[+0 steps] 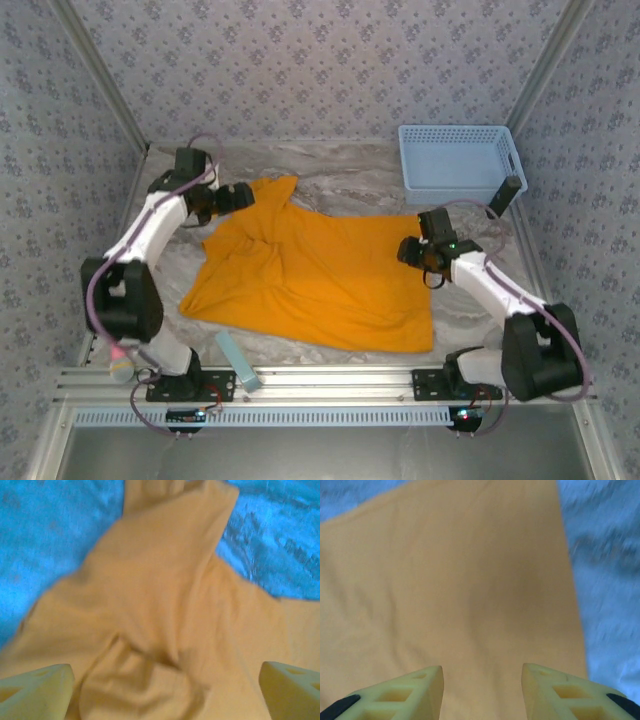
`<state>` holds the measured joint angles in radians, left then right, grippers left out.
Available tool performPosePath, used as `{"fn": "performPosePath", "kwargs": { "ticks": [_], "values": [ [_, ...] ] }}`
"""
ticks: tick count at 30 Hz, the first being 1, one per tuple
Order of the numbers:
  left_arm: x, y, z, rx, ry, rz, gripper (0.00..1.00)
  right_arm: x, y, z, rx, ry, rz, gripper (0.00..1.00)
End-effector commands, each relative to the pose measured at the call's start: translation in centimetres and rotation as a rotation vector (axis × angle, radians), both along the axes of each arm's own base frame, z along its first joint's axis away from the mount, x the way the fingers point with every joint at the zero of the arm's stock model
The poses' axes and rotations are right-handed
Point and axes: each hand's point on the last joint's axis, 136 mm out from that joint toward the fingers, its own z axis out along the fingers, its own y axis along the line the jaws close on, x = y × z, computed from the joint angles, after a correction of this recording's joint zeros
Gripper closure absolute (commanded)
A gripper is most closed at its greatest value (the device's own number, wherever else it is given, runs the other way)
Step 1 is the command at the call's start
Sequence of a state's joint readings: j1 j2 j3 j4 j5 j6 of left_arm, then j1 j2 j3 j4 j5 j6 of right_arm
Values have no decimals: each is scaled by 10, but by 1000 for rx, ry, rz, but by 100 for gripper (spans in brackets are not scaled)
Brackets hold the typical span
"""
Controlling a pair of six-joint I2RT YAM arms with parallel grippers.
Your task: Fold the inside-out t-shirt
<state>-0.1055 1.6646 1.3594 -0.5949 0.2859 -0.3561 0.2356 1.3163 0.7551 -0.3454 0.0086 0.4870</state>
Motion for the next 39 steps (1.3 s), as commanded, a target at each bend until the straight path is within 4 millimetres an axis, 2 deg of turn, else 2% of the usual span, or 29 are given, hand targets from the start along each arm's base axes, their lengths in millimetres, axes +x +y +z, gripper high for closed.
{"fn": "performPosePath", "kwargs": {
  "ticks": [1,3,7,10,13,14,17,19,21,22,24,25,28,30,33,35,37,38,39],
  "values": [
    [45,-13,-3,-34,-44,-115,10,41,-18,4,-89,-82,49,53],
    [67,-25,-1,-46,-77,-182,13,57,-27,-2,-120,-73,30,54],
    [93,-32,-31,77,-46,-273,13,79,-35,-26,-111,-27,-25,54],
    [99,-31,-59,134,18,-306,18,90,-41,-41,-91,30,-60,55],
    [102,-33,-79,169,38,-359,20,100,-51,-42,-105,71,-96,55],
    [108,-36,-77,176,14,-377,20,105,-54,-43,-93,75,-105,55],
    [113,-44,-88,166,23,-415,26,114,-58,-50,-63,103,-123,55],
    [114,-50,-99,160,53,-440,38,118,-54,-56,-60,117,-112,55],
    [113,-52,-110,161,88,-448,65,114,-50,-69,-34,155,-112,59],
    [113,-52,-113,150,102,-448,80,113,-49,-73,-24,166,-116,66],
    [113,-53,-111,114,102,-452,85,111,-53,-73,-35,169,-138,77],
    [113,-52,-106,108,91,-450,85,108,-57,-74,-51,178,-156,85],
    [112,-39,-92,123,67,-417,87,89,-70,-76,-72,234,-215,100],
    [106,-24,-87,133,80,-371,87,72,-74,-73,-95,249,-246,100],
    [85,-11,-84,123,95,-336,87,46,-71,-70,-94,256,-227,100],
    [74,-9,-75,96,47,-328,85,37,-69,-63,-89,244,-205,100],
    [73,-1,-64,91,2,-278,84,36,-72,-53,-101,219,-197,100],
    [74,4,-57,91,-13,-251,78,39,-73,-47,-105,204,-192,100],
    [76,7,-52,88,-25,-239,67,43,-73,-41,-109,190,-186,100]
  ]
}}
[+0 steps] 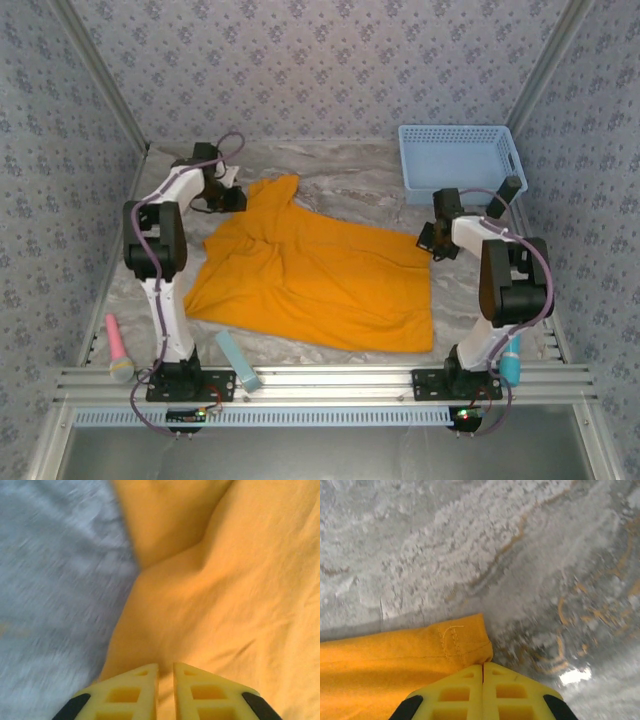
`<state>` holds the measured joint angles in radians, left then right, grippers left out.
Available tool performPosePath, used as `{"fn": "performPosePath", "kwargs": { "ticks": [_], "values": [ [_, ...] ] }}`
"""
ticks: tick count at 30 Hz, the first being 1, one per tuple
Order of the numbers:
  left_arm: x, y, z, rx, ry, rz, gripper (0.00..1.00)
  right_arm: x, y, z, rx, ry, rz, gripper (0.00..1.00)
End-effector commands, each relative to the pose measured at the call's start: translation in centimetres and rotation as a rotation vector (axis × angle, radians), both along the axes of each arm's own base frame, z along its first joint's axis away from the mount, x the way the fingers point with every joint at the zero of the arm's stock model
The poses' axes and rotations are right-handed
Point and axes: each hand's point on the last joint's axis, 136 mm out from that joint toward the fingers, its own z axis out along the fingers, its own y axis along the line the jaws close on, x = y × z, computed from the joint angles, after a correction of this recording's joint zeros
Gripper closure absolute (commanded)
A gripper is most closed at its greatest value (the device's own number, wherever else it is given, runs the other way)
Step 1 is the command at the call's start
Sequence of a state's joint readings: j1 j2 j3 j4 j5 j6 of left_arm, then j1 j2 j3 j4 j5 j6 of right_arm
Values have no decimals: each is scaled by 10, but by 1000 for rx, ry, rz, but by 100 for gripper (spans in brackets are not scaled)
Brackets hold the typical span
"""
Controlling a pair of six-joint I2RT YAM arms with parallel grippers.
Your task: Fold the inside-out t-shirt
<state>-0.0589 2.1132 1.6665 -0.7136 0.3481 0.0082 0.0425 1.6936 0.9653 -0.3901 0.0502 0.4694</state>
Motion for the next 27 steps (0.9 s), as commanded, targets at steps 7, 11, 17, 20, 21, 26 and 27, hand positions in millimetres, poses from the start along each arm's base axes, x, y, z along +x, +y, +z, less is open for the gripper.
{"fn": "performPosePath", "kwargs": {
  "ticks": [7,11,17,20,21,26,27],
  "values": [
    [63,-3,61,-156,-164,36,43,38,-8,37,-100,-62,50,98],
    [85,-15,40,-189,-87,3,46,59,17,69,-184,-137,128,70],
    [91,-33,16,-183,-55,-26,45,90,139,98,26,-311,405,63],
    [87,-47,6,-197,-33,-65,42,106,205,104,146,-375,544,60],
    [85,-51,2,-189,-26,-75,42,111,221,102,175,-378,571,60],
    [89,-48,-23,-93,4,-39,41,146,298,88,315,-387,653,59],
    [93,-45,-26,-80,5,-13,42,152,308,84,334,-391,657,59]
  ]
}}
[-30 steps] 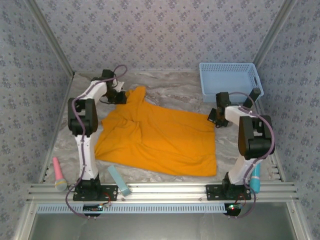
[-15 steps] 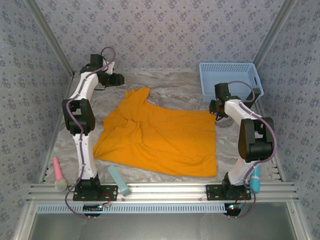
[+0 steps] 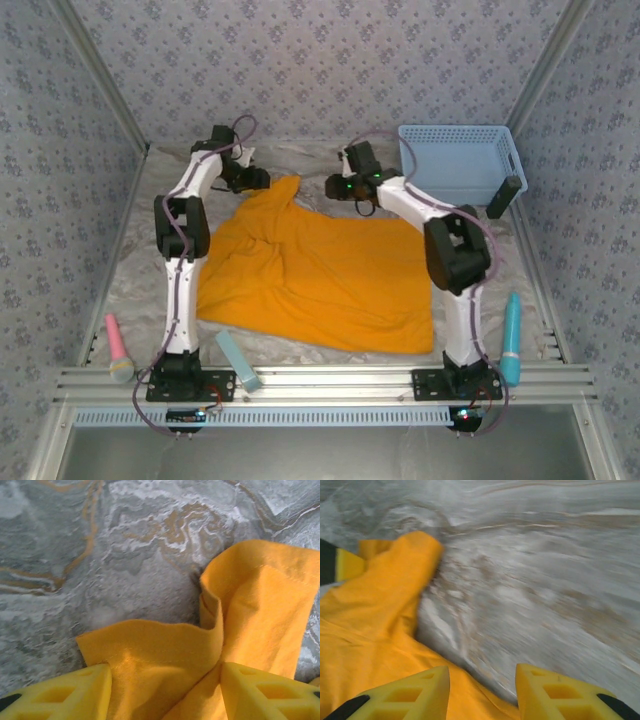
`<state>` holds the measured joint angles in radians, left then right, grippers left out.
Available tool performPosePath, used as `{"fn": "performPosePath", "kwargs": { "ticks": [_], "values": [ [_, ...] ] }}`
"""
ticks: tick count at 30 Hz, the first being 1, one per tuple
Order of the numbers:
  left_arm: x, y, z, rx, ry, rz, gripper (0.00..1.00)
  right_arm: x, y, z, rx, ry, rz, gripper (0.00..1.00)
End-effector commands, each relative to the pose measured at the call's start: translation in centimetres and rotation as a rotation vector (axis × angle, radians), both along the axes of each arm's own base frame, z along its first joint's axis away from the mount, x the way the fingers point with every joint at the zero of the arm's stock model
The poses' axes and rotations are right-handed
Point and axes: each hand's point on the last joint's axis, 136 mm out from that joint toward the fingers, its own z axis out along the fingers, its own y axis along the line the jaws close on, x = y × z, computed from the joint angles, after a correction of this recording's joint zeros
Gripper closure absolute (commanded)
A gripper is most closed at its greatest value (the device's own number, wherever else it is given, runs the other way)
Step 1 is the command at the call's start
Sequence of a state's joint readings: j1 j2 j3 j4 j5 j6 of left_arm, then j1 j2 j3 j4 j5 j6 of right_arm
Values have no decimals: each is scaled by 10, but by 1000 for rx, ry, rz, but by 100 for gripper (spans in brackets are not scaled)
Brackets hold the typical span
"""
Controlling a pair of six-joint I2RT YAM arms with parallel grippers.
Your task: Fold the inside-out t-shirt
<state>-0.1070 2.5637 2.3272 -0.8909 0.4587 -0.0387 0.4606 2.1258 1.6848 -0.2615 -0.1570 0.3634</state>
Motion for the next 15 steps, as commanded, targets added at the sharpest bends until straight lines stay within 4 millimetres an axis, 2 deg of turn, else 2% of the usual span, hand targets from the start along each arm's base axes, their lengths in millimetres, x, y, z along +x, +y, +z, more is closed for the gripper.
{"fn": "performPosePath", "kwargs": {
  "ticks": [1,4,8,11,13,15],
  "values": [
    [7,8,-8,41,18,45,44,17,44,-8,117,20,64,59],
    [15,11,-6,33,3,77,51,35,68,-29,147,61,56,59],
    [25,11,0,24,-33,83,73,54,93,-51,196,100,41,58],
    [32,14,6,16,-62,88,84,66,107,-66,263,136,34,57],
    [36,12,14,-15,-87,68,85,73,115,-71,304,140,43,57],
    [39,10,25,-44,-121,48,87,79,120,-73,366,151,34,62]
  ]
}}
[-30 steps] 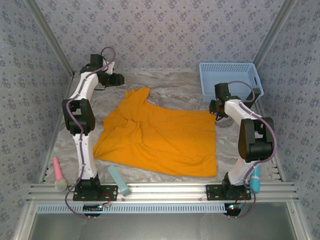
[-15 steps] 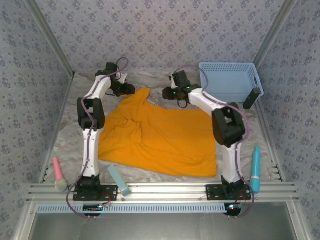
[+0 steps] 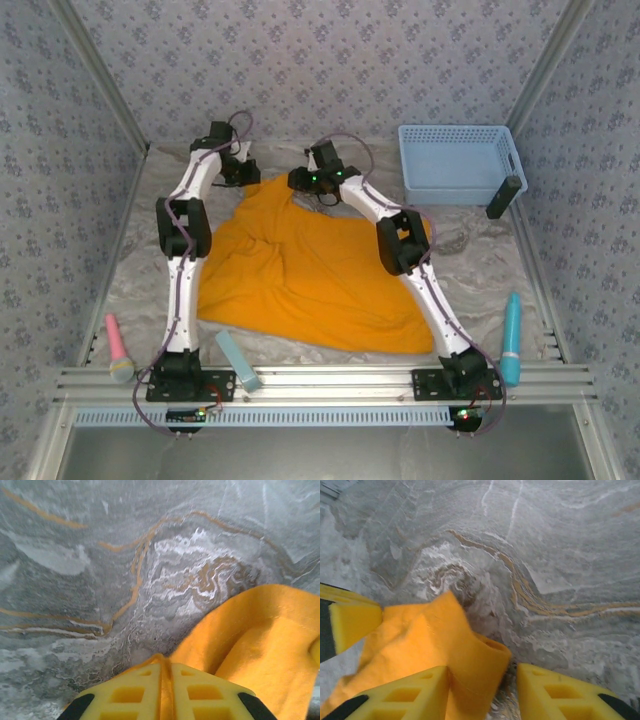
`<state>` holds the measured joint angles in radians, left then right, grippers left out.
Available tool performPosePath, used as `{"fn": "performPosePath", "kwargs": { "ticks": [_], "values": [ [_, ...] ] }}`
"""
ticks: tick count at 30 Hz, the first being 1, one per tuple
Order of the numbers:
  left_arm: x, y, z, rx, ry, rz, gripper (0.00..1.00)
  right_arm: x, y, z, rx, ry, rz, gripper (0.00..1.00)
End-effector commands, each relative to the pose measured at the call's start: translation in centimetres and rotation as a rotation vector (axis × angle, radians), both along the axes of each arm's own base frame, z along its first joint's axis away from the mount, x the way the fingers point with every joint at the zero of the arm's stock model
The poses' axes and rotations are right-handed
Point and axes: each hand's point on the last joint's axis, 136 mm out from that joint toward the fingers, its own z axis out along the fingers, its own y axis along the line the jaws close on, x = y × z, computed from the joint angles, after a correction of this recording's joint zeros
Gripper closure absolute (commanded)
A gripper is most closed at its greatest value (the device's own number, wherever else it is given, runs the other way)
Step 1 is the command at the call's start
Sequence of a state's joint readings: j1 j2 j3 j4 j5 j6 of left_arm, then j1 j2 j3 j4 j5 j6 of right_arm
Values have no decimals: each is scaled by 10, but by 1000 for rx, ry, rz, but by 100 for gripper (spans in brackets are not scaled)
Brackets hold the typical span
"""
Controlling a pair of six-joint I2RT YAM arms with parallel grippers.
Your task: Fold the inside-out t-shirt
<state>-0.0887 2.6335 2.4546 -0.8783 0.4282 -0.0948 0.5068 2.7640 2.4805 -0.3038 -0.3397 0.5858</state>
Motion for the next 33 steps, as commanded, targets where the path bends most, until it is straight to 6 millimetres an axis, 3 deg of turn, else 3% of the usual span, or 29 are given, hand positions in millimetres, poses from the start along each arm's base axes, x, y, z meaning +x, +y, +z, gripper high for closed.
{"fn": "performPosePath", "kwargs": {
  "ticks": [1,4,6,9,10,11,13,19,22,27,31,33],
  "values": [
    [14,0,27,-49,-93,-29,88,2,12,-11,113,70,2,69],
    [20,2,47,-56,-153,-51,90,9,11,-9,147,51,-3,91],
    [23,11,56,-25,-183,-42,92,11,9,-5,145,38,-3,100],
    [25,21,60,-8,-192,-25,91,13,6,3,152,29,3,100],
    [23,20,61,-30,-180,-32,83,12,8,9,163,18,20,100],
    [19,18,62,-50,-164,-39,69,12,11,18,178,1,39,100],
    [10,12,58,-62,-140,-75,58,9,18,38,202,-41,76,100],
    [-14,11,20,48,-17,-107,46,11,24,85,211,-140,68,100],
    [-20,7,4,61,18,-125,43,9,19,92,182,-126,57,70],
    [-22,3,-9,118,42,-148,33,-9,-32,94,-31,-50,-12,63],
    [-28,5,-16,183,75,-149,31,-40,-102,97,-193,-53,-109,57],
    [-35,7,-21,217,103,-146,30,-62,-144,88,-207,-18,-167,56]
  ]
}}
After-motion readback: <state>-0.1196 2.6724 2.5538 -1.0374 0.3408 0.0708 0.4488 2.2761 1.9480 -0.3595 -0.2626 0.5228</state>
